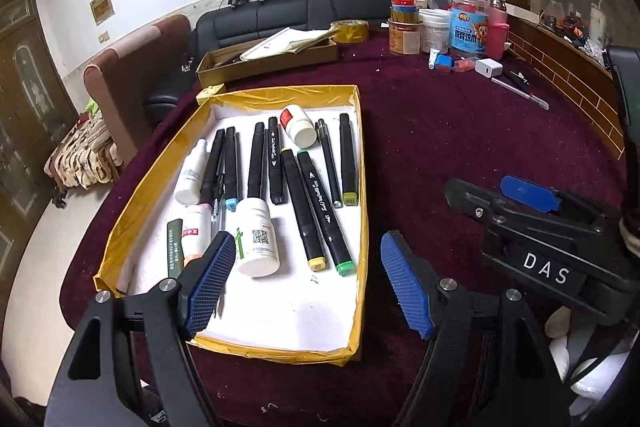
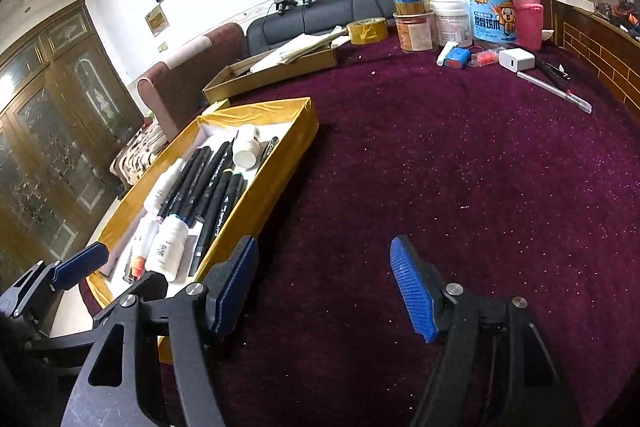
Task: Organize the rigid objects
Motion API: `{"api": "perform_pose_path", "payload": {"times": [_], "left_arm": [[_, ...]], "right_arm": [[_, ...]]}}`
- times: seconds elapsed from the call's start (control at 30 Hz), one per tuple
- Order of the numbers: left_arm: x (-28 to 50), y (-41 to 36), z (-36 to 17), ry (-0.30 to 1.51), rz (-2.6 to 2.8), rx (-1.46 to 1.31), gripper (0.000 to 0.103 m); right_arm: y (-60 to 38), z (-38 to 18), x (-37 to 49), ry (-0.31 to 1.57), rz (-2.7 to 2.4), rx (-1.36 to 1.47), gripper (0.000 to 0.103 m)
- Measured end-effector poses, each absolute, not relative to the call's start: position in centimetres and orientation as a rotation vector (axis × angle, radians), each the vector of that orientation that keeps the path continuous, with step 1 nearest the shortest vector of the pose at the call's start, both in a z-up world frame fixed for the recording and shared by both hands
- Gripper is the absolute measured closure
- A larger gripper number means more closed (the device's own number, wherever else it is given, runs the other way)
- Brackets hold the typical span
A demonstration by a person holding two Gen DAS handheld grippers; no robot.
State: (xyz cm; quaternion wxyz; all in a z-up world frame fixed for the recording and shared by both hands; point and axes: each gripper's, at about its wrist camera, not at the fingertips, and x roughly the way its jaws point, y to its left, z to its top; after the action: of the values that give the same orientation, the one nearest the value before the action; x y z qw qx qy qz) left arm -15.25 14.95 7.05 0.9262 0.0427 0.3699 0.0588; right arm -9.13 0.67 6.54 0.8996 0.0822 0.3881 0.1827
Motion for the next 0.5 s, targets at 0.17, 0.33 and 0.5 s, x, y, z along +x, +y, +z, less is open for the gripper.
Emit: {"api": "perform_pose_path", "payload": {"times": [0.17, 0.33, 0.5], "left_arm": [[-15.0, 15.5, 6.7, 0.771, 0.114, 0.065, 0.028], [-15.0, 16.2, 6.3, 0.781, 0.112, 0.047, 0.028], [-14.9, 16.8, 5.9, 0.787, 0.109, 0.031, 0.028]], "right_arm": [[1.3, 6.2, -9.1, 0.816, 0.379, 0.154, 0.039], [2.0, 5.9, -8.9, 0.835, 0.376, 0.142, 0.039], [2.5, 5.6, -8.8, 0.846, 0.370, 0.130, 0.039]]}}
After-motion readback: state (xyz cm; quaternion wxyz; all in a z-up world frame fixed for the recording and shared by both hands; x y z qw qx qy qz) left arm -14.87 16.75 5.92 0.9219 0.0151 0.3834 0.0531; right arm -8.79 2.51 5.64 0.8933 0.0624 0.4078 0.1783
